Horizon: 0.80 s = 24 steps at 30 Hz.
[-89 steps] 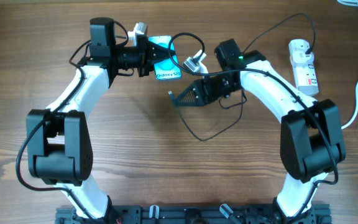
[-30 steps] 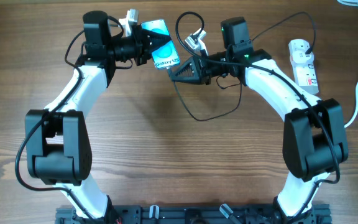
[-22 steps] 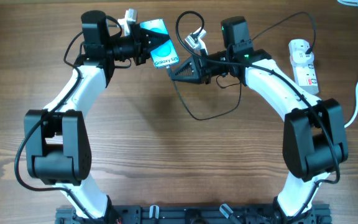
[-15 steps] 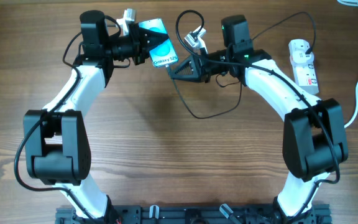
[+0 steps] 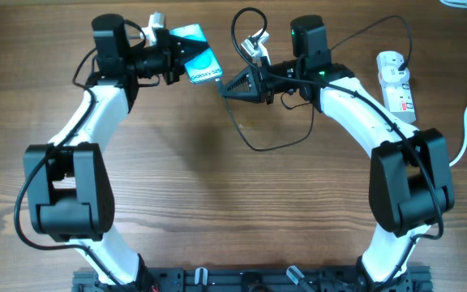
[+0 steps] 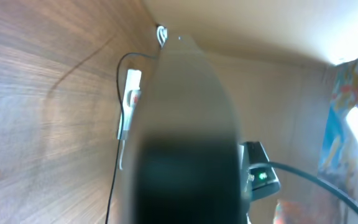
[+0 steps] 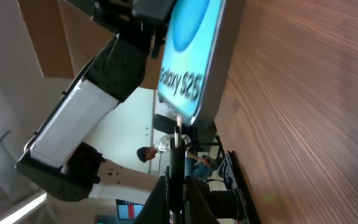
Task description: Plug charger to phone and switch on socket
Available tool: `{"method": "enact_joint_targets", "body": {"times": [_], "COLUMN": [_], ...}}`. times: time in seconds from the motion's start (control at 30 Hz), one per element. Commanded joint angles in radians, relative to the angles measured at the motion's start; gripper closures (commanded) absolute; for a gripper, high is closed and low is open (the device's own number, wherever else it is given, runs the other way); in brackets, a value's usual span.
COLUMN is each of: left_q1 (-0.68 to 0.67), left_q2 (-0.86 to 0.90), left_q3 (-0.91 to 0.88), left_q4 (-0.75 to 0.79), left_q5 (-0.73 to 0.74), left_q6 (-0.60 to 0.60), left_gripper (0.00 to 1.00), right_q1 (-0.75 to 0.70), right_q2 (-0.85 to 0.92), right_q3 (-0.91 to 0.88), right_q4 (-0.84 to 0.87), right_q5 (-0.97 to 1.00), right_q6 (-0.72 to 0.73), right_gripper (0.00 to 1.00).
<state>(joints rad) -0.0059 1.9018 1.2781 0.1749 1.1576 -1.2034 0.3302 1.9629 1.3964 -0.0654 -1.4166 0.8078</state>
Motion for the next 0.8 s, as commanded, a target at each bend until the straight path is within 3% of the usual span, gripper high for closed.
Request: {"method": "enact_joint_targets", "body": {"times": [0.0,0.77], "left_q1": [0.003,0.002], "left_q2": [-0.005,-0.005], "left_q3": [0.01,0.01], "left_q4": [-0.06,0.077], "left_q5": [0.03,-0.041], "left_q6": [-0.039,-0.032], "left_gripper": [0.96,0.96], "right_q1": [-0.002,0.046], "right_q2": [-0.023,-0.023], "right_q3": [0.005,0.005], "right_q4": [0.001,0.103], "right_q5": [-0.023,0.109], "right_q6": [0.007,0.198], "right_gripper": [0.96,0.95]}}
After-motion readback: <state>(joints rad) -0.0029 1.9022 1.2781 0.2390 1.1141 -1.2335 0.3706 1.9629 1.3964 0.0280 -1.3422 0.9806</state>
